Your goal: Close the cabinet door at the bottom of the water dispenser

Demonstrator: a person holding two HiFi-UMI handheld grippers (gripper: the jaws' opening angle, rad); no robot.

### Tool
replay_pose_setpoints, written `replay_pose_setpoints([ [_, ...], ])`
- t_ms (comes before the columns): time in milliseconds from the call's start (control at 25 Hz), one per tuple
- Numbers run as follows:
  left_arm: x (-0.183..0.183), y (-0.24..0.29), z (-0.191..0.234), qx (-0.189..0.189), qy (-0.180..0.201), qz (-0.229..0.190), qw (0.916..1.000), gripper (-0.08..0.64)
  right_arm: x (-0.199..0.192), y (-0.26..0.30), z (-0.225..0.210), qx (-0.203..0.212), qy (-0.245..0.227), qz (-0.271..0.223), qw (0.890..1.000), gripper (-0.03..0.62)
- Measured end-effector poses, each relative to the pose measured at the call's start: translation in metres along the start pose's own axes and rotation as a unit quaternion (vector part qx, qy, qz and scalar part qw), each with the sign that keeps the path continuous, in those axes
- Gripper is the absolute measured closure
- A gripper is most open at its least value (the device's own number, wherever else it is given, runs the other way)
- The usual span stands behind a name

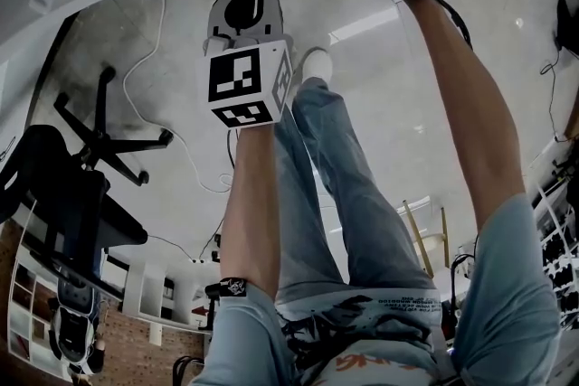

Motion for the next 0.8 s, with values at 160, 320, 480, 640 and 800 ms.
replay_pose_setpoints([
  [160, -0.001, 0.003, 0.002, 0.003, -0.005, 0.001, 1.0000, 0.538, 0.005, 0.007, -0.008, -0.006, 0.007, -0.005, 1.000, 0.410],
  [320, -0.001, 0.003, 0.002, 0.005, -0.010, 0.002, 0.9999, 0.538, 0.008, 0.012, -0.014, -0.013, 0.025, -0.006, 1.000, 0.417],
  [480, -0.001, 0.003, 0.004, 0.005, -0.018, 0.001, 0.9998, 0.538, 0.008, 0.017, -0.019, -0.028, 0.057, -0.011, 0.998, 0.422],
  [640, -0.001, 0.004, 0.005, 0.006, -0.019, 0.003, 0.9998, 0.538, 0.012, 0.022, -0.020, -0.037, 0.117, -0.019, 0.992, 0.423],
  [800, 0.000, 0.004, 0.002, 0.004, -0.017, 0.002, 0.9999, 0.538, 0.011, 0.016, -0.014, -0.034, 0.129, -0.019, 0.991, 0.423],
])
Point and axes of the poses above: the fingertips, and each gripper's own axes: y forward along the fingers, z to its left, x out of its top, the point moved 2 cm from there along -y, backward along the fingers, and after that the axes turned 8 degrees about -z, right-handed, at the moved point
